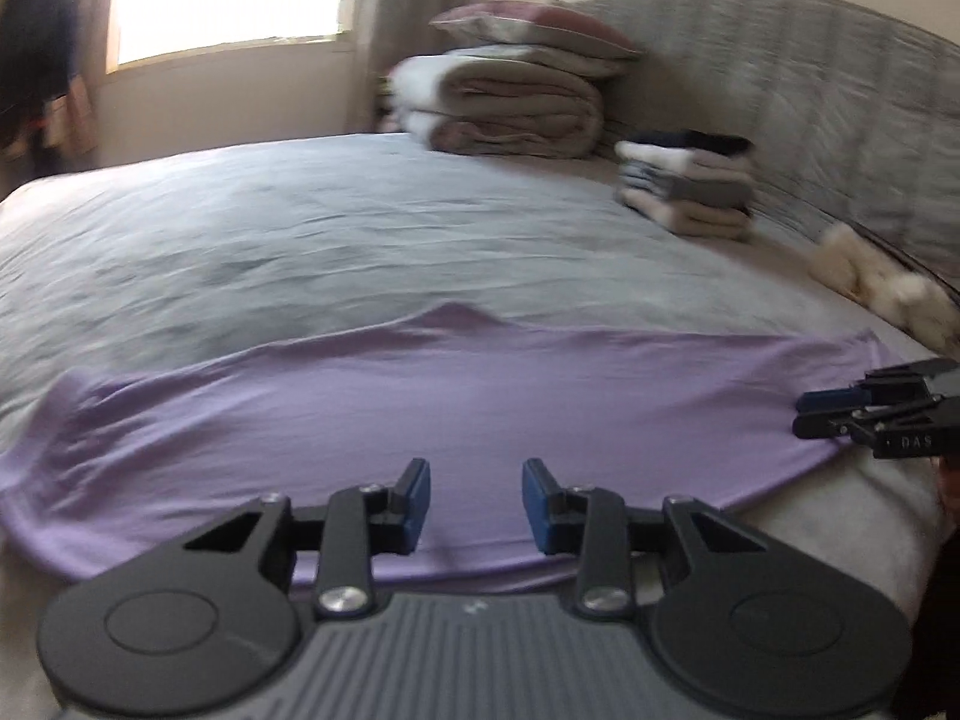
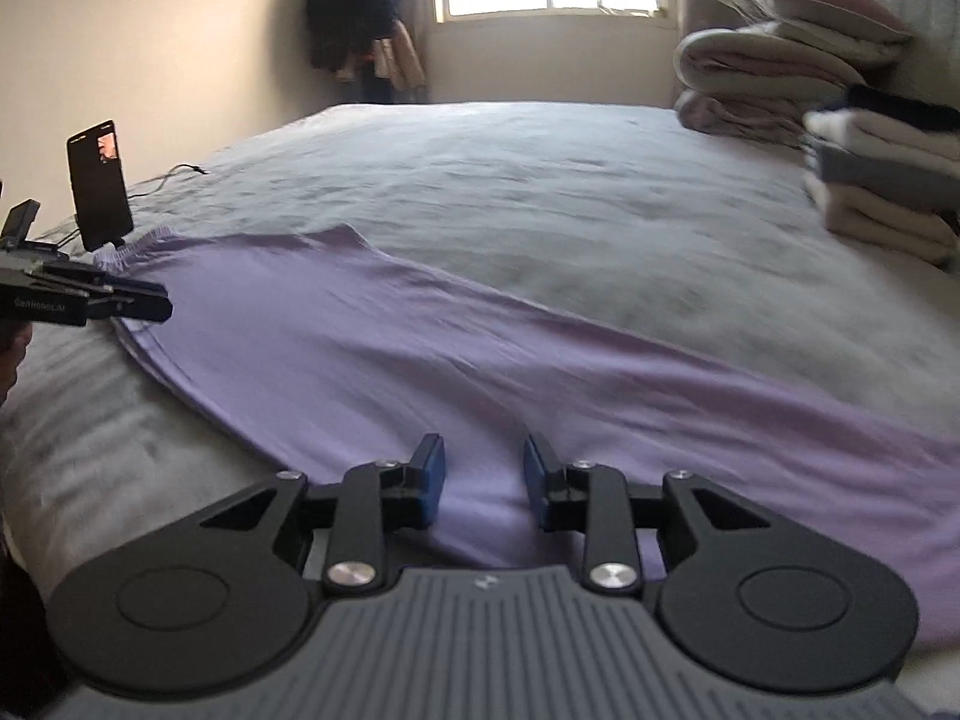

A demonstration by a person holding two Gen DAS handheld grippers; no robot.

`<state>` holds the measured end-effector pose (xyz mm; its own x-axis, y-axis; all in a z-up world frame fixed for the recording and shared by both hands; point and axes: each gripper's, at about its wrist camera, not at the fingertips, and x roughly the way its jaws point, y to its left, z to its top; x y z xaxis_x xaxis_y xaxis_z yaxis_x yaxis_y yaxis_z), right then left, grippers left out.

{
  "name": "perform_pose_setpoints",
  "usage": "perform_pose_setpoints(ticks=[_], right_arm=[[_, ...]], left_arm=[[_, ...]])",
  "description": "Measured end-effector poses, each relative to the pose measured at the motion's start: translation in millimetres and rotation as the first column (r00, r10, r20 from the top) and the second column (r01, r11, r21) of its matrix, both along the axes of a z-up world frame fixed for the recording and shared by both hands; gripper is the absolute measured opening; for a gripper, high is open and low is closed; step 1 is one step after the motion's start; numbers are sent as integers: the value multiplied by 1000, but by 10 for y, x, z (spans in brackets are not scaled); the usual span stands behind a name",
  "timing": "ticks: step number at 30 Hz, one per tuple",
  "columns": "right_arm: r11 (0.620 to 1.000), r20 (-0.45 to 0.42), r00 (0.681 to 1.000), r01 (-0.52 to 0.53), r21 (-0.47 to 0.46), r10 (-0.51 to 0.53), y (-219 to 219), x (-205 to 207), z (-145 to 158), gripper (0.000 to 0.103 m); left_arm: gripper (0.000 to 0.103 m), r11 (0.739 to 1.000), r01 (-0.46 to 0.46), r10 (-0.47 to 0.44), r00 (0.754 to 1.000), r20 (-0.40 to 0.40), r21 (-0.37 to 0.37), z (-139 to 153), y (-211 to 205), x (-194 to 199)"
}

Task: Fold clothes

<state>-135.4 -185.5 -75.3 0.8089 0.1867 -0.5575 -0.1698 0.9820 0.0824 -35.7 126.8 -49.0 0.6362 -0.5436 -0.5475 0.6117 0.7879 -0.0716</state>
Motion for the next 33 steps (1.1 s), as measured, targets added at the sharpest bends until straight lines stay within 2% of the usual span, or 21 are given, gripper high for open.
perform_pose_setpoints(ticks=[2, 5, 8, 13, 16, 19, 22, 23, 24, 29, 33], right_arm=[[1000, 0, 1000, 1, 6, -1, -107, -154, 18, 32], [1000, -1, 1000, -26, 9, 26, -235, -321, 62, 38], [999, 5, 999, -54, -9, 54, -321, -471, 78, 47], [990, 19, 997, -79, -118, 81, -317, -582, 21, 48], [974, 33, 995, -86, -210, 95, -240, -524, -16, 48], [949, 46, 993, -93, -301, 111, -159, -458, -56, 47], [927, 57, 990, -101, -360, 130, -108, -401, -88, 38], [922, 61, 989, -104, -373, 136, -99, -384, -97, 18], [920, 51, 988, -113, -376, 143, -105, -391, -79, 2], [910, -13, 984, -168, -379, 176, -164, -459, 51, 2], [900, -32, 985, -171, -402, 172, -118, -413, -40, 7]], left_arm=[[37, 997, 76, -76, 997, 15, 10, 30, -202, -85], [39, 980, 197, -198, 980, 26, 32, 42, -543, -216], [39, 947, 319, -321, 947, 28, 44, 33, -856, -375], [40, 879, 458, -464, 885, 22, 131, -80, -1297, -592], [41, 861, 460, -482, 874, 60, 215, -164, -1490, -664], [41, 864, 443, -473, 877, 83, 240, -179, -1573, -667], [36, 866, 428, -464, 881, 97, 257, -189, -1635, -679], [23, 864, 432, -468, 879, 95, 258, -186, -1650, -683], [2, 861, 441, -474, 876, 88, 253, -169, -1655, -680], [2, 849, 477, -499, 865, 49, 227, -96, -1664, -648], [5, 847, 483, -499, 866, 20, 221, -151, -1675, -609]])
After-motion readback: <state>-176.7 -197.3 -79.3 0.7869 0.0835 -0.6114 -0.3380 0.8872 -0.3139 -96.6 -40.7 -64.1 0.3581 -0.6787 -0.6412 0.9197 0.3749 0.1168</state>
